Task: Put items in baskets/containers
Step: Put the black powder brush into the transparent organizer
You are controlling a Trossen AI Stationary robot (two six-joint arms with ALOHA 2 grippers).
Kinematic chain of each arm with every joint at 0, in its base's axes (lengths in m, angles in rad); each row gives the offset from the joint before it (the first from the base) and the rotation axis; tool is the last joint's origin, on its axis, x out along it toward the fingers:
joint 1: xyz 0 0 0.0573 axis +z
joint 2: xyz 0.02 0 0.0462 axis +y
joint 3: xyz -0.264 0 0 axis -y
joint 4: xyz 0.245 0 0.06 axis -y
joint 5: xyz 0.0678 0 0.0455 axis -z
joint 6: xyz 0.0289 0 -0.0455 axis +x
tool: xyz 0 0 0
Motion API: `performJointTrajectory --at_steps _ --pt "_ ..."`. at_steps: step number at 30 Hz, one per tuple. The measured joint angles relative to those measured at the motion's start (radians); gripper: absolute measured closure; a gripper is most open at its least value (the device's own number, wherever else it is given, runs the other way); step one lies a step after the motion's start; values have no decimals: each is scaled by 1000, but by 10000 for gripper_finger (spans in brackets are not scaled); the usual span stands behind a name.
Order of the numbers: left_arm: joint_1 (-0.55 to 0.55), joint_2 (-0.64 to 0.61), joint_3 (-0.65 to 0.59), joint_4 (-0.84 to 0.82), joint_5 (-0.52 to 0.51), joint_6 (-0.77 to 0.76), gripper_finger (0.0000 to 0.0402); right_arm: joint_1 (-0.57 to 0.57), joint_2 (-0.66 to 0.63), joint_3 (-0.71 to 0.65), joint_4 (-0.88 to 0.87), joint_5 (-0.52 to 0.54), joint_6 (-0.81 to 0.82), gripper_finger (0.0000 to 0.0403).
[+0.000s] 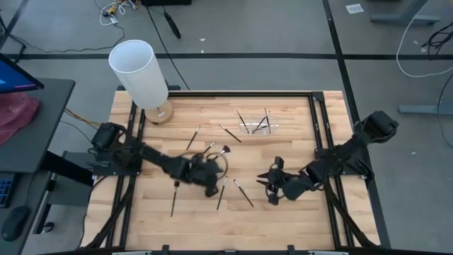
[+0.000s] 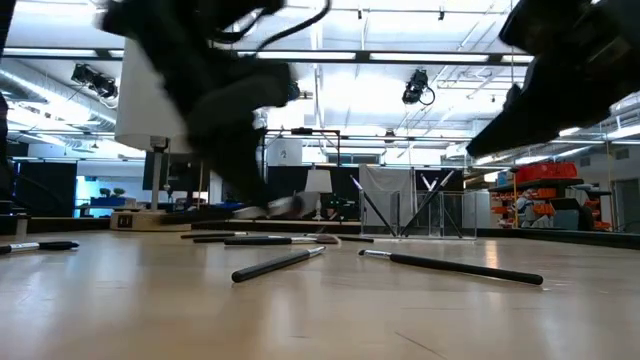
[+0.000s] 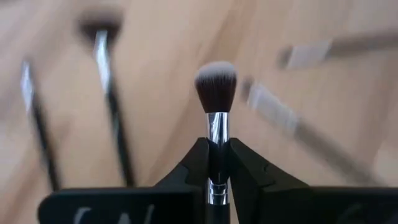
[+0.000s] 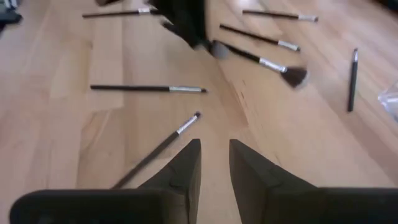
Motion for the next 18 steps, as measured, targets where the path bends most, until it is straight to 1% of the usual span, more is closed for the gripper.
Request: performJointTrajectory --at_steps 2,4,6,8,14,18 --pt "61 1 0 151 53 117 362 20 -5 0 -6 30 0 319" --pt "121 2 1 303 130 210 362 33 -5 0 -8 52 2 319" --pt "174 3 1 454 218 272 362 41 -5 0 -17 69 16 319" --pt "218 3 1 584 269 316 362 45 -5 0 -17 85 28 319" --pt "331 3 2 898 244 437 362 46 -5 0 -19 132 9 319" --pt "414 51 3 1144 255 450 362 46 -4 0 -18 165 8 319"
